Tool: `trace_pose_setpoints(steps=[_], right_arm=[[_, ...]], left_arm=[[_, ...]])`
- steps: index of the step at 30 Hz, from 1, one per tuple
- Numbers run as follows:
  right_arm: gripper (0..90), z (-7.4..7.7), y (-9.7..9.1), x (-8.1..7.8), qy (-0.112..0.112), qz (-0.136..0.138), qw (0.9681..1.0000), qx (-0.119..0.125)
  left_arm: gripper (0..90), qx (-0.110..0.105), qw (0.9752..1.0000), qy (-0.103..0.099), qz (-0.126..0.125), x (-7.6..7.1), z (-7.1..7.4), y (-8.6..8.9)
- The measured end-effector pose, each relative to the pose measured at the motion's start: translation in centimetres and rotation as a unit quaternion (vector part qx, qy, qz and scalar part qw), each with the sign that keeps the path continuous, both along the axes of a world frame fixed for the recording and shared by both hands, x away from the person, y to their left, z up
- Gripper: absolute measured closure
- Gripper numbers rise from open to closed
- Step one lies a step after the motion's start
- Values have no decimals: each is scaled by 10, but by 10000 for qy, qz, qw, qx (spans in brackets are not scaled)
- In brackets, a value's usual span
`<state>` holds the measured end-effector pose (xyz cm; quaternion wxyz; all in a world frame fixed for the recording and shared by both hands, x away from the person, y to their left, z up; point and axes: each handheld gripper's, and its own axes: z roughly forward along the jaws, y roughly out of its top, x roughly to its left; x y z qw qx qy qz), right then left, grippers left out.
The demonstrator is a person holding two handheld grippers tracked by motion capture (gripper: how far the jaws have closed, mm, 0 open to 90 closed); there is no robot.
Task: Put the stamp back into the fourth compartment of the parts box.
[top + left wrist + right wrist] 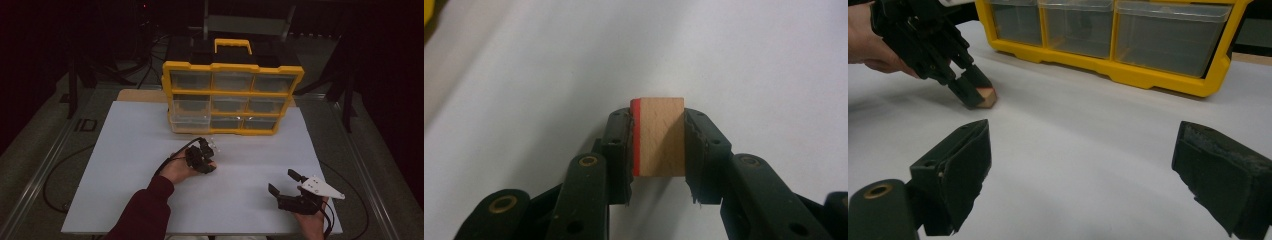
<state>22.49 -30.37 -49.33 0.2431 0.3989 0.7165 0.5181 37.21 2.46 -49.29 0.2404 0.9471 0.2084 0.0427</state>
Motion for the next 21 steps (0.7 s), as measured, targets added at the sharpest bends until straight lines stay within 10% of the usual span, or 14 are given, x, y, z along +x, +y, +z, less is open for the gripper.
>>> trace_pose_setpoints(steps=[21], right_arm=[[93, -1, 1, 0, 21, 33, 10000, 0]], left_arm=[[669, -169, 9997, -170, 91, -2, 21, 11]])
